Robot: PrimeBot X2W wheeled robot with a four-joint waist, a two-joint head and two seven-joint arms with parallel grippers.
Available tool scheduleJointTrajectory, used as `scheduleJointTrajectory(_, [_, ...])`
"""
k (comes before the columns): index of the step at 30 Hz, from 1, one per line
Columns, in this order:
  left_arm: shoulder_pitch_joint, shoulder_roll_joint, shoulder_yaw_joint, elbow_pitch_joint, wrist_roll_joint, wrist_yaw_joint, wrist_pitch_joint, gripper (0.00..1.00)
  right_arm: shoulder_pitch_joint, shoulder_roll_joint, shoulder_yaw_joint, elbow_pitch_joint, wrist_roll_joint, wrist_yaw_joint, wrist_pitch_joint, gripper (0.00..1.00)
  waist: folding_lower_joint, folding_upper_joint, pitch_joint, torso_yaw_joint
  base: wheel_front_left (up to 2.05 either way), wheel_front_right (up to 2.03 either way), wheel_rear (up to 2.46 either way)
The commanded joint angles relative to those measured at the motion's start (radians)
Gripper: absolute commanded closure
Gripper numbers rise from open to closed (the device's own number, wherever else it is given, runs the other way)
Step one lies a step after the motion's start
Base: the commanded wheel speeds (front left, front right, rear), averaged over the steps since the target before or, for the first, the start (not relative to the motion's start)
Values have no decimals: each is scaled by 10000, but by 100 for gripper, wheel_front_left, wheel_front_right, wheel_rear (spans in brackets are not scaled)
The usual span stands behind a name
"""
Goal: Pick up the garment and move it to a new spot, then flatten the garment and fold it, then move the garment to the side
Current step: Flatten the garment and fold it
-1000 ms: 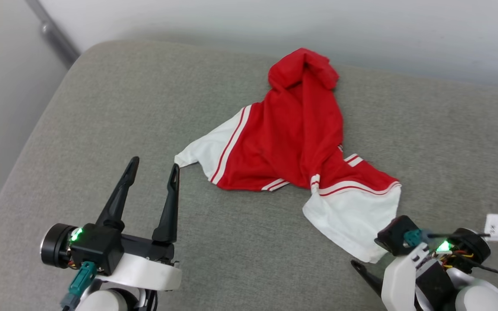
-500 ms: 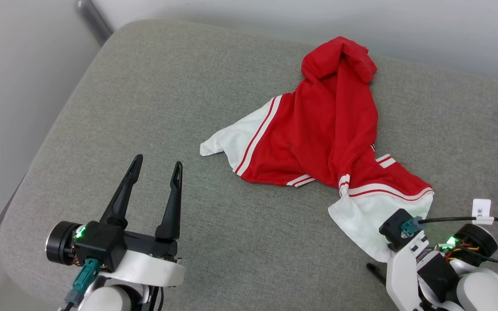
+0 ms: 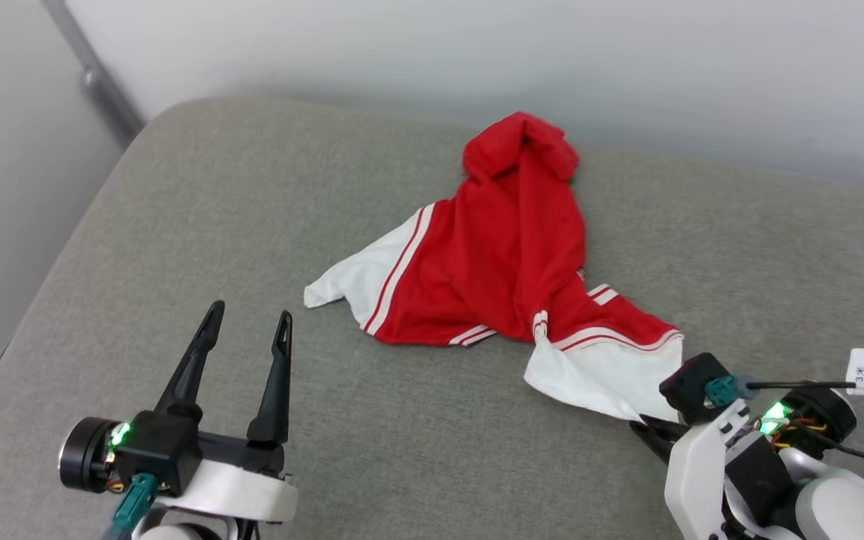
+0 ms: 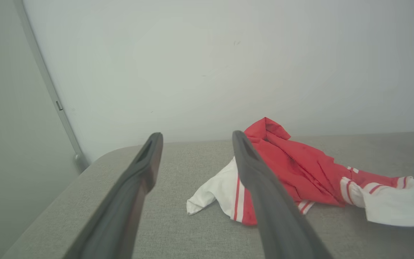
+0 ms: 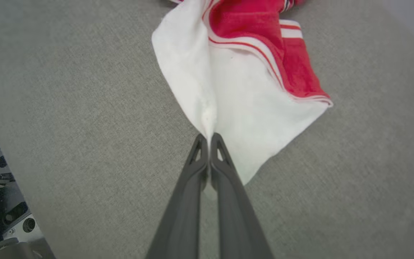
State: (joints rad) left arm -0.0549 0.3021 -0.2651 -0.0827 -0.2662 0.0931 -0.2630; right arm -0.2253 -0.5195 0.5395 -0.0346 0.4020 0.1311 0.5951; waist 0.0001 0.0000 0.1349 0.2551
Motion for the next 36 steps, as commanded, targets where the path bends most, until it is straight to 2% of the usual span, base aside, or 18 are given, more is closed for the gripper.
scheduleJointTrajectory(1, [258,-46,73,22,68,-5,-26,0,282,102,-113,-257,171,-7,-40,100,-1,0,-454,-442,0,0,0])
scheduleJointTrajectory(8, [780,31,360,-100,170,-30,-26,0,1104,544,-1229,-2144,1128,-7,387,100,-1,0,-930,-1101,0,0,0])
scheduleJointTrajectory(12, [942,57,448,-210,232,-29,-26,0,1317,1046,-2497,-3162,1398,-7,799,100,-1,0,-959,-1359,0,0,0])
scheduleJointTrajectory(17, [871,-30,459,-295,285,-100,-26,0,1299,1730,-4314,-3630,1547,-7,1637,100,-1,0,-797,-1485,0,0,0])
scheduleJointTrajectory(21, [581,-128,434,-336,363,-176,-26,0,1239,2221,-6052,-3265,1335,-7,2311,100,-1,0,-478,-1424,0,0,0])
scheduleJointTrajectory(22, [581,-128,434,-336,363,-176,-26,0,1239,2221,-6052,-3265,1335,-7,2311,100,-1,0,-478,-1424,0,0,0])
scheduleJointTrajectory(27, [265,-232,403,-212,437,-299,-26,0,1564,2161,-7633,-2446,647,-7,3314,100,-1,0,-16,-1294,0,0,0])
scheduleJointTrajectory(29, [154,-264,411,-167,455,-364,-26,0,1730,1799,-8055,-2021,273,-7,3512,100,-1,0,153,-1258,0,0,0])
scheduleJointTrajectory(32, [24,-307,478,-106,499,-422,-26,0,1905,1307,-8286,-958,-282,-7,3133,100,-1,0,359,-1243,0,0,0])
scheduleJointTrajectory(36, [-184,-366,473,79,530,-552,-26,0,1567,642,-8509,661,-790,-10,1837,100,-1,0,488,-1239,0,0,0])
